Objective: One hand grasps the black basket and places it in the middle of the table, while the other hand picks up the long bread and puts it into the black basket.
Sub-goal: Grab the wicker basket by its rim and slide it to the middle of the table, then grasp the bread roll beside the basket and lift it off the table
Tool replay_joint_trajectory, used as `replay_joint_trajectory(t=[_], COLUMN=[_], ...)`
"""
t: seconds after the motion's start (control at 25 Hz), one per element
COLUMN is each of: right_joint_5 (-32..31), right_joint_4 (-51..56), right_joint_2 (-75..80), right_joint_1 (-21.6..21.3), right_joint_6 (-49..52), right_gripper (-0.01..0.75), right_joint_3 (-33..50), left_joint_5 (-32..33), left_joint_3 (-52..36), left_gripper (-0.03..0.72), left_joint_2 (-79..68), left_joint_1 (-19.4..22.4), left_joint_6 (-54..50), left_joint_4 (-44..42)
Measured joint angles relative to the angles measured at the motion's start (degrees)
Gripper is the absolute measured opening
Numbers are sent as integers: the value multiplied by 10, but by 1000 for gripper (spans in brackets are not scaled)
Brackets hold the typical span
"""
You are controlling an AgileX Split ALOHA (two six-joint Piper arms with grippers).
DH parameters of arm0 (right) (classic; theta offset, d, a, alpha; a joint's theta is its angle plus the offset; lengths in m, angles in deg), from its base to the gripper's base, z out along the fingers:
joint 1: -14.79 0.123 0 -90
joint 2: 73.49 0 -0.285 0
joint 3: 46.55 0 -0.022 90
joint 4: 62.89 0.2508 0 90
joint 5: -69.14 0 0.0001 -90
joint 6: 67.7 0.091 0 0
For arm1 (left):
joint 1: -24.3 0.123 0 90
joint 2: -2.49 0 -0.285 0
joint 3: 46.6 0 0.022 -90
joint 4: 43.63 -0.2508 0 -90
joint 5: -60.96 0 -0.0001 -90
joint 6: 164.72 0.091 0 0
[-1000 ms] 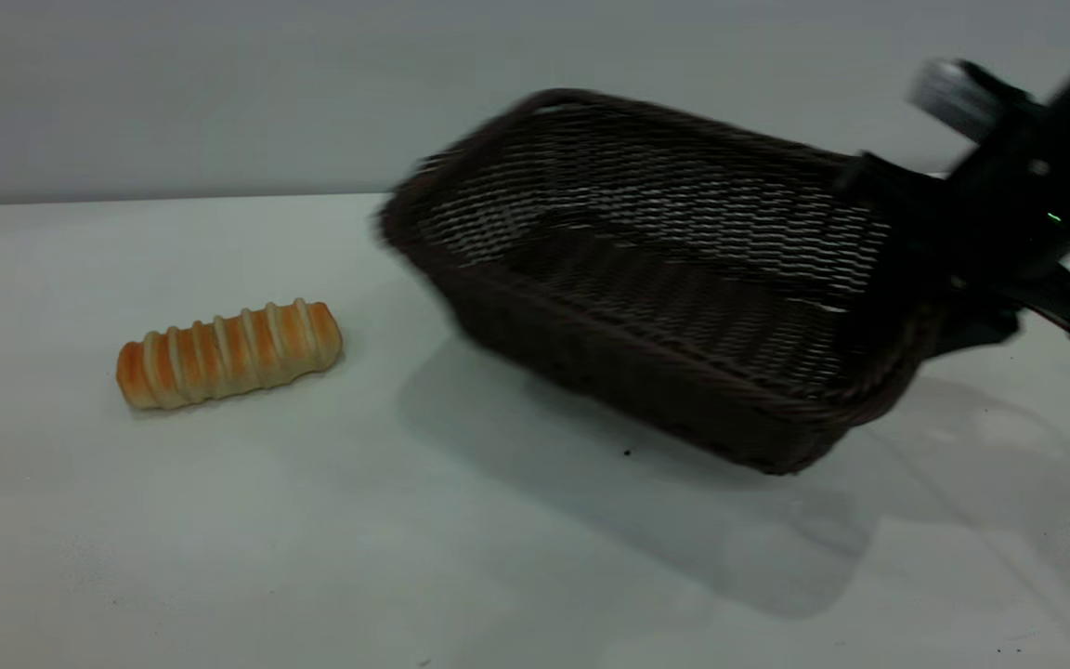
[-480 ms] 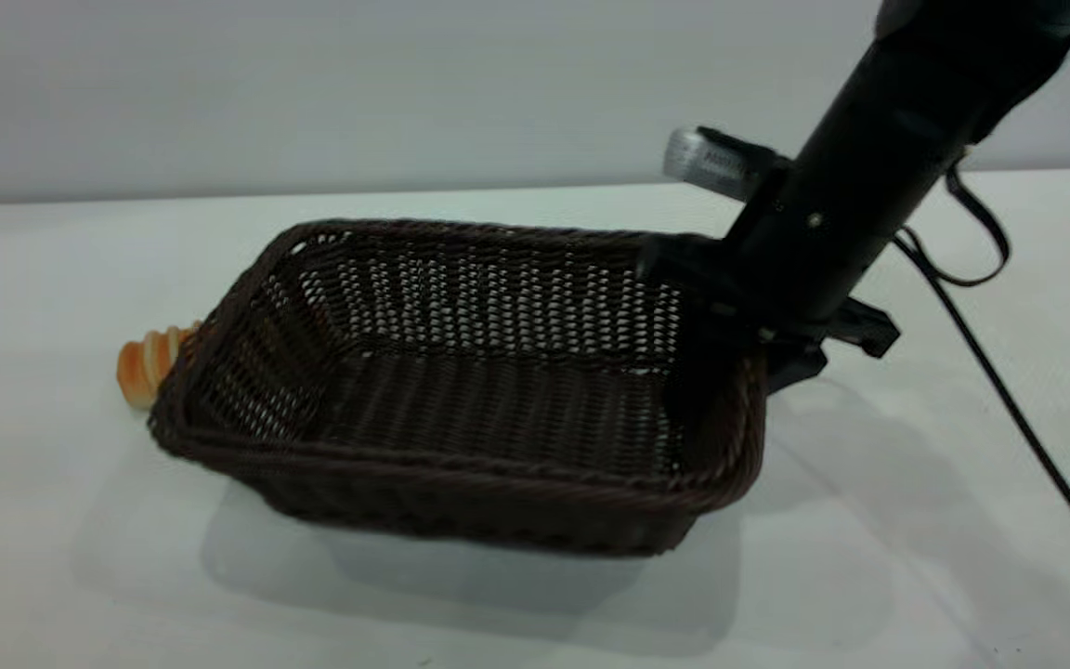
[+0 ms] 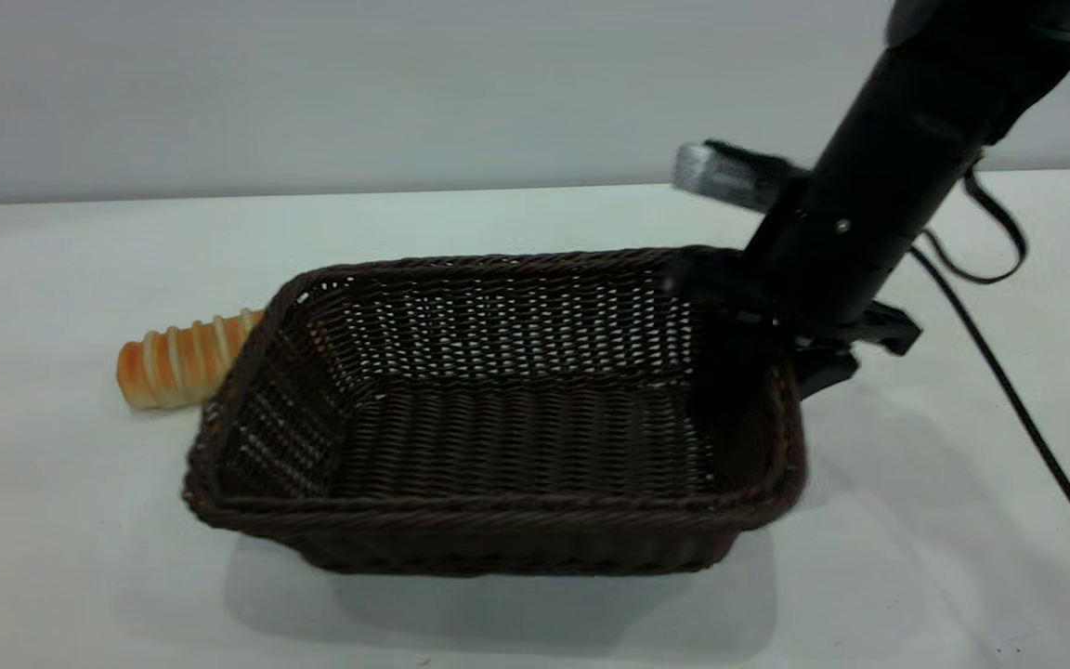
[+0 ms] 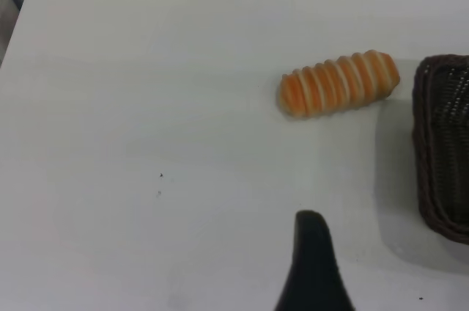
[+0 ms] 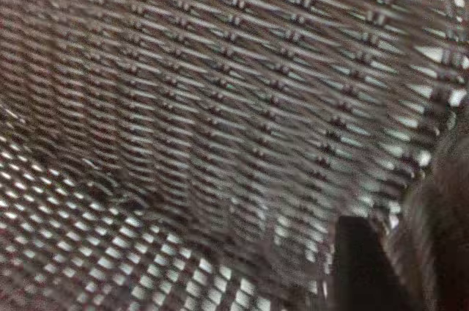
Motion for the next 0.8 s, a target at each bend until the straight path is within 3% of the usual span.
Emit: replay_joint_trajectory(t=[0.36,0.56,0.68,0.8], right_joint_5=[-94,-138,-138,-111], right_joint_4=[-20,-76,-141,-180], right_joint_2=[-70,-118,-155,-207], right_joint_1=[-127,-187,-193,-193], right_joint_6=[-4,-29,-30,-28], right_gripper=[518,520,499,482], right_joint_3=[-1,-1,13,56], left_joint_5=[2,2,0,-2], left_joint_3=[0,0,0,1], left_gripper=[563,563,552,542], left_joint_2=[0,0,-1,-30], left_joint_1=[0,0,0,0], left_joint_6=[0,-91,-151,-143], left_joint_4=[0,-22,-62,-71])
